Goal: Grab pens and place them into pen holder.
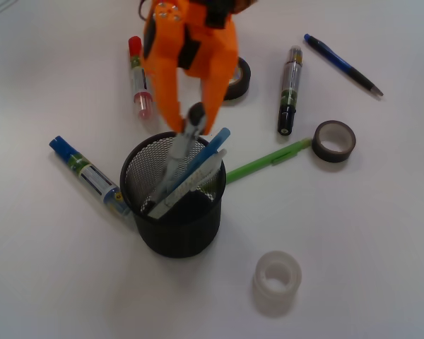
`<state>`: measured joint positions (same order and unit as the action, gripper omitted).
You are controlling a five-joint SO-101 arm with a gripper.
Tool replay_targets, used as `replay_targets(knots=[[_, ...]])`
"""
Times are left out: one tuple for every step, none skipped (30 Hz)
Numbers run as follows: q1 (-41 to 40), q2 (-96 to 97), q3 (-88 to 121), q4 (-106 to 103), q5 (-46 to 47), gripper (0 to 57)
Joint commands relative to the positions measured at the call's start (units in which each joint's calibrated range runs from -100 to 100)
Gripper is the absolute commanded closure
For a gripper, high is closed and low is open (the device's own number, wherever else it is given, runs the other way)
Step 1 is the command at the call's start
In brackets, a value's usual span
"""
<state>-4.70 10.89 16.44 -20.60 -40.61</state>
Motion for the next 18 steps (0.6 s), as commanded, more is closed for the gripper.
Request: replay_targets(knots=[[-0.5, -3.6, 0.9, -4.0, 0.0, 49.4], [-0.6, -3.6, 0.8, -4.0, 0.0, 45.7], [-0.6, -3.6, 0.8, -4.0, 0.1, 42.8], [-0.6, -3.6, 0.8, -4.0, 0.3, 41.3], [-0.6, -3.7, 0.8, -4.0, 0.6, 41.1], [-0.6, -4.0, 0.8, -4.0, 0.7, 40.9], [-0.9, -4.2, 0.9, -4.0, 0.8, 40.7], [-1.0, -4.3, 0.9, -4.0, 0.9, 40.7], [-1.2, -4.4, 0.9, -3.9, 1.2, 40.6], [-1.2, -4.4, 0.9, -3.9, 1.2, 40.6], [-1.3, -4.5, 0.6, -3.8, 1.5, 40.6], [-1.4, -4.6, 0.5, -3.6, 2.1, 40.6], [-1.5, -4.9, -0.2, -2.6, 2.7, 40.6], [-1.6, -5.8, -1.2, -0.4, 3.1, 40.6], [-2.0, -7.0, -2.4, 3.4, 3.3, 40.6], [-2.1, -8.5, -3.9, 8.1, 3.5, 40.6], [-2.2, -9.9, -5.8, 13.1, 3.5, 40.6], [-2.2, -11.2, -7.7, 18.1, 3.4, 40.6]])
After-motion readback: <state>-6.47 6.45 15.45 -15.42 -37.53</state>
